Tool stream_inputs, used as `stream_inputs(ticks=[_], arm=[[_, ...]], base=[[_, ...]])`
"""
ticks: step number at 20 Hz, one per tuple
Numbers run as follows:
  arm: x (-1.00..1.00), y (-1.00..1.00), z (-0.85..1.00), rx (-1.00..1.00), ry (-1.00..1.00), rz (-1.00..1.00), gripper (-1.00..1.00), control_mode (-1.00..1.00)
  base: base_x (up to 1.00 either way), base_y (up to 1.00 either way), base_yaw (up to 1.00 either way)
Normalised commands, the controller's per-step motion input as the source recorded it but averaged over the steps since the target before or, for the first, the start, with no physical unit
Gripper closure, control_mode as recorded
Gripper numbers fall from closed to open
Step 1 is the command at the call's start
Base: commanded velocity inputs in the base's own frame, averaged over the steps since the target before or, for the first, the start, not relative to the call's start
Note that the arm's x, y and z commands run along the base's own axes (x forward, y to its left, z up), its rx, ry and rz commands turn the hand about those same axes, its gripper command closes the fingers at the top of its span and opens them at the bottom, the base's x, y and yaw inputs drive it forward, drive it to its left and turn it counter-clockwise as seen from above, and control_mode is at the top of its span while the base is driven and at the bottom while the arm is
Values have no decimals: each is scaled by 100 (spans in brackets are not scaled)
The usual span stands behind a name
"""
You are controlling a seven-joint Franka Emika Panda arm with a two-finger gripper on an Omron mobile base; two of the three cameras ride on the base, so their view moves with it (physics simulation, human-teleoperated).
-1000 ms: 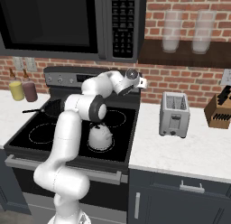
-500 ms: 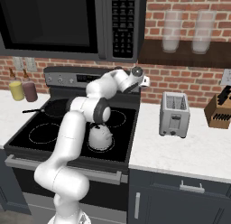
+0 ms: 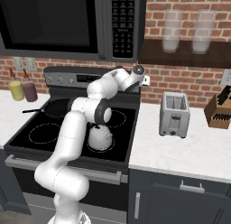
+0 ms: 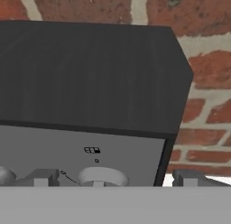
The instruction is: Pick the kettle from the counter and place it on a stove burner. Then turn the burner on.
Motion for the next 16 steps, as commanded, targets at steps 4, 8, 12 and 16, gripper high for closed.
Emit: stream_inputs(ticks=[4,8,12,16], arm=[[-6,21,-38,-11,-5,0,-100,-100],[0,2,-2,-1,-4,0,-100,-100],[16,0,0,-1,-6,-2,-100,-100],[10,0,0,0,0,-2,100,-100]], base=[[0,0,0],[0,0,0],[0,0,0],[0,0,0]])
